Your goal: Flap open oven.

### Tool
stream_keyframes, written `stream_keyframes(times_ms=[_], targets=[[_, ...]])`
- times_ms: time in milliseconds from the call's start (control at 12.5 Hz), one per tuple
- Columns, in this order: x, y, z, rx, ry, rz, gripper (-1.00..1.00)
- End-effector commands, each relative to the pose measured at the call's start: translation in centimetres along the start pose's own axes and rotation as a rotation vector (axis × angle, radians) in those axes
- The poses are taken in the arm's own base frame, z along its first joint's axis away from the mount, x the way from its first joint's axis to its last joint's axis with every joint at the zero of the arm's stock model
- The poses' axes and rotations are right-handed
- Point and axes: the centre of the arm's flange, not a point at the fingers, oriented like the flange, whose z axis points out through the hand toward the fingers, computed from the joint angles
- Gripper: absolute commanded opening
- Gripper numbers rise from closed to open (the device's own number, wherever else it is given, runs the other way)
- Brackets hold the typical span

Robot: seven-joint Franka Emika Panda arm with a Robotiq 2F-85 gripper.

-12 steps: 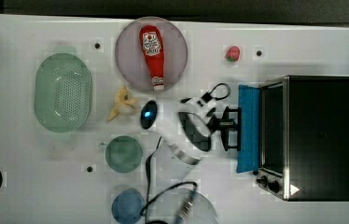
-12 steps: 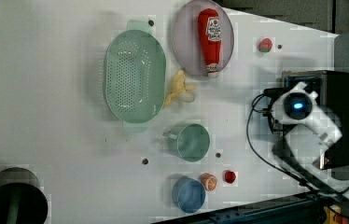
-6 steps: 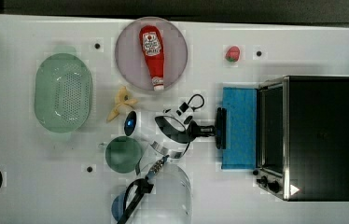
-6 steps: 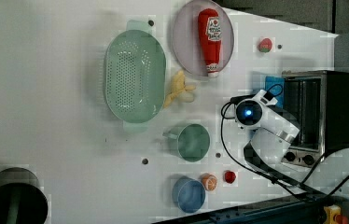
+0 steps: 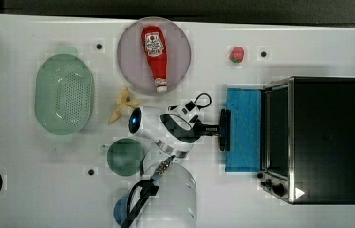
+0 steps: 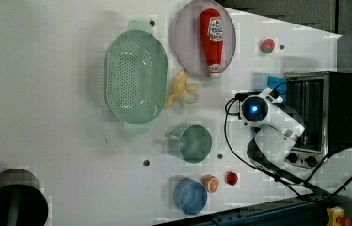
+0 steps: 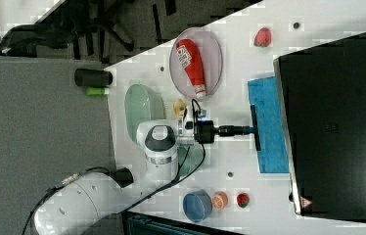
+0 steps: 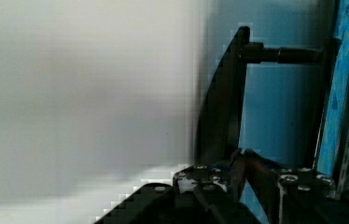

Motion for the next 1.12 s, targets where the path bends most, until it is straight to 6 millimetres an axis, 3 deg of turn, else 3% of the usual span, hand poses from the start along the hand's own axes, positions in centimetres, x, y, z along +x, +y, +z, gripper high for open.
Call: stream_keyframes(times_ms=[80,320,560,880,1120], targets=[[3.8,1.7,-6.0,0.209,0.039,0.259,-0.65],[5.0,6.1,-11.0,0.420,-0.086,0.555,-0.65],[5.2,12.6,-16.6,0.635,-0.197,0.807,-0.65],[3.2,22.4,-23.0,0.725,-0.211,0.922,-0.65],[0.3,29.3,-26.6,0.733,-0.259,0.958,-0.65]])
